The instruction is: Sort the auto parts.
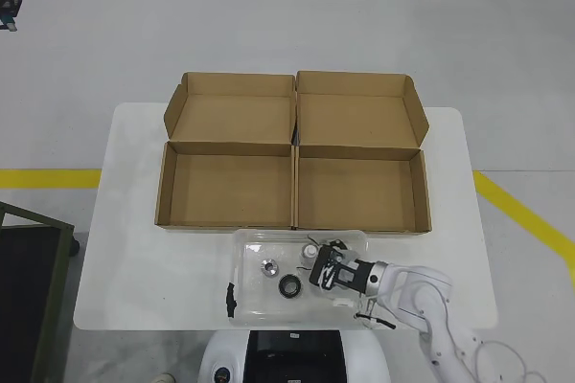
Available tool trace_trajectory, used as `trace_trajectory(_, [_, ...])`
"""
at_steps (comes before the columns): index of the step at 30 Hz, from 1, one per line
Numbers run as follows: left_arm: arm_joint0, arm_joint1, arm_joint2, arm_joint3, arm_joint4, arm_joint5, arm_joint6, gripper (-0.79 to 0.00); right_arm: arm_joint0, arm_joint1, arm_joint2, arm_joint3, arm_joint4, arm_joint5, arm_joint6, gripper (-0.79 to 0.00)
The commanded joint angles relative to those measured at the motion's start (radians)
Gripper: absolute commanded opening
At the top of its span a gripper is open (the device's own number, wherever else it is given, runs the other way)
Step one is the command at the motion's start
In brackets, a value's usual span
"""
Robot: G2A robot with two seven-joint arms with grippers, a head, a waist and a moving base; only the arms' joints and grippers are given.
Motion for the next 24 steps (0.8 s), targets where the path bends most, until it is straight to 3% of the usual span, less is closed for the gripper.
trace_trajectory(1, [0.0,0.0,0.0,0.0,0.0,0.0,0.0,0.0,0.005,0.002,-0.002,0.007,-0.007,0.006,-0.006,-0.403])
trace_trajectory(4, [0.0,0.0,0.0,0.0,0.0,0.0,0.0,0.0,0.008,0.005,-0.004,0.019,-0.012,0.013,-0.015,-0.453])
trace_trajectory(6, [0.0,0.0,0.0,0.0,0.0,0.0,0.0,0.0,0.009,0.007,-0.005,0.023,-0.016,0.014,-0.019,-0.526])
trace_trajectory(9, [0.0,0.0,0.0,0.0,0.0,0.0,0.0,0.0,0.01,0.01,-0.005,0.023,-0.009,0.013,-0.03,-0.723])
trace_trajectory(11, [0.0,0.0,0.0,0.0,0.0,0.0,0.0,0.0,0.01,0.013,-0.002,0.017,-0.007,0.011,-0.03,-0.785])
trace_trajectory(24, [0.0,0.0,0.0,0.0,0.0,0.0,0.0,0.0,-0.032,0.032,0.037,-0.115,0.091,-0.042,-0.102,-0.785])
